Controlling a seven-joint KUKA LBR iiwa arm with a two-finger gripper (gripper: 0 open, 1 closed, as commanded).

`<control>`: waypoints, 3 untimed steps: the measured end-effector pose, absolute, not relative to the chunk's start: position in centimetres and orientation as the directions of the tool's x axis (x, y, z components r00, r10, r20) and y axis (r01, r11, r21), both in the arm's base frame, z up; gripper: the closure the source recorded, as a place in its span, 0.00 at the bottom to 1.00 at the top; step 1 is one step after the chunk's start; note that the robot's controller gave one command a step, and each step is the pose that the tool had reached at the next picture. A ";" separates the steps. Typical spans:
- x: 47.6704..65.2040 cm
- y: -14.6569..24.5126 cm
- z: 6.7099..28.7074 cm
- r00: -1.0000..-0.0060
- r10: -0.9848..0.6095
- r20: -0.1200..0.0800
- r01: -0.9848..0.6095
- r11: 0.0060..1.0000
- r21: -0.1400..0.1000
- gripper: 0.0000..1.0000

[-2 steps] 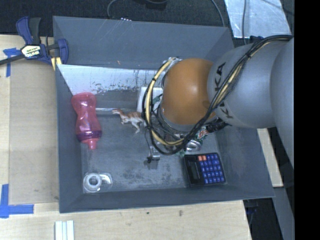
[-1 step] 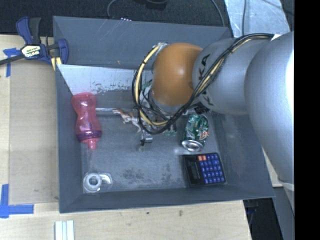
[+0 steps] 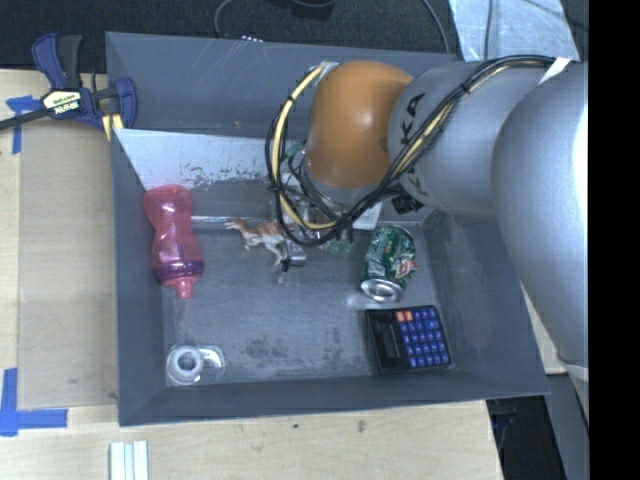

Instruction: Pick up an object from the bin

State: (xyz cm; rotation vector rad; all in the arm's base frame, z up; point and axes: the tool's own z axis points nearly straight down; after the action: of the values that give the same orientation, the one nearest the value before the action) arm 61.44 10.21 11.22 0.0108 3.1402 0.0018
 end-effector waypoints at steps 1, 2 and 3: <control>62.0 9.4 11.8 -0.999 0.052 -0.008 0.052 0.999 0.002 0.00; 62.7 11.0 7.2 -0.999 0.033 -0.002 0.033 0.999 0.000 0.00; 63.0 12.5 6.9 -0.998 0.056 -0.008 0.056 0.998 0.003 1.00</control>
Offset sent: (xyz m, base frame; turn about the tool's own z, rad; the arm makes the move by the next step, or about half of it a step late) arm 0.0118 0.0104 -0.0422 0.0249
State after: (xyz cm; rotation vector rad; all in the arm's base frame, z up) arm 63.00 12.50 6.86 0.0880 3.1328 0.0040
